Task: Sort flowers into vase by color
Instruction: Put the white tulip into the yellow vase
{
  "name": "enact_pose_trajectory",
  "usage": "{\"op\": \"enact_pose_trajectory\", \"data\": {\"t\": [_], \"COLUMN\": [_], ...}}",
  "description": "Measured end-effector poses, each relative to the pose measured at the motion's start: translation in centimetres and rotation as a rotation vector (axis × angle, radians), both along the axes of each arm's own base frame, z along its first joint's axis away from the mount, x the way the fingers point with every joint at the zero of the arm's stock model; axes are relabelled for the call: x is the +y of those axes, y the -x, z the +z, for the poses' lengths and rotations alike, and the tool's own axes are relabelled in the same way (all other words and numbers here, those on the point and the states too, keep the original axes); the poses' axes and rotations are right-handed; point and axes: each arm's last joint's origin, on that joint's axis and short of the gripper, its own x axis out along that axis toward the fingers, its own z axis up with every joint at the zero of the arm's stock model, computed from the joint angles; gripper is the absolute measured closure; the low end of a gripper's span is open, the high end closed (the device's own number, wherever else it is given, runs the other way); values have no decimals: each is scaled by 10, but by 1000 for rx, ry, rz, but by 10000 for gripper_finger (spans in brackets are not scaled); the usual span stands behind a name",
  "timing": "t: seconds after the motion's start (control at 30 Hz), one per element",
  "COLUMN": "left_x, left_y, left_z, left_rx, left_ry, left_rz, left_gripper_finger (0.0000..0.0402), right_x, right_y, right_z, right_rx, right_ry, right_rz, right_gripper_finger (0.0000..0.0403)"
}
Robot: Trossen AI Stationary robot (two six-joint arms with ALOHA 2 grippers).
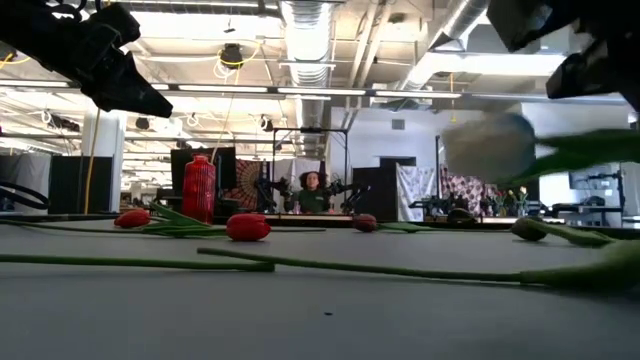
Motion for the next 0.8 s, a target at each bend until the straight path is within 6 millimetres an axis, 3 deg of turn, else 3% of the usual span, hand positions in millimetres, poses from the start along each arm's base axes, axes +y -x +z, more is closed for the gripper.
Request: {"op": "enact_pose_trajectory", "data": {"t": [0.23, 0.43, 0.57, 0.8], "left_x": [0, 0, 0, 0], "left_y": [0, 0, 0, 0], "left_z": [0, 0, 0, 0], "left_rx": [0, 0, 0, 4], "left_ry": [1, 1, 0, -7], "left_rz": [0, 0, 0, -3], "left_gripper_finger": [246, 246, 246, 246], "right_x": [-7, -28, -36, -30], "right_y": [-6, -17, -8, 12], "right_z": [-2, -2, -2, -21], "right_rx": [-45, -51, 93, 187], "right_ry": [24, 65, 63, 89], "right_rz": [16, -15, -58, -73], "right_gripper_finger": [233, 206, 204, 207]}}
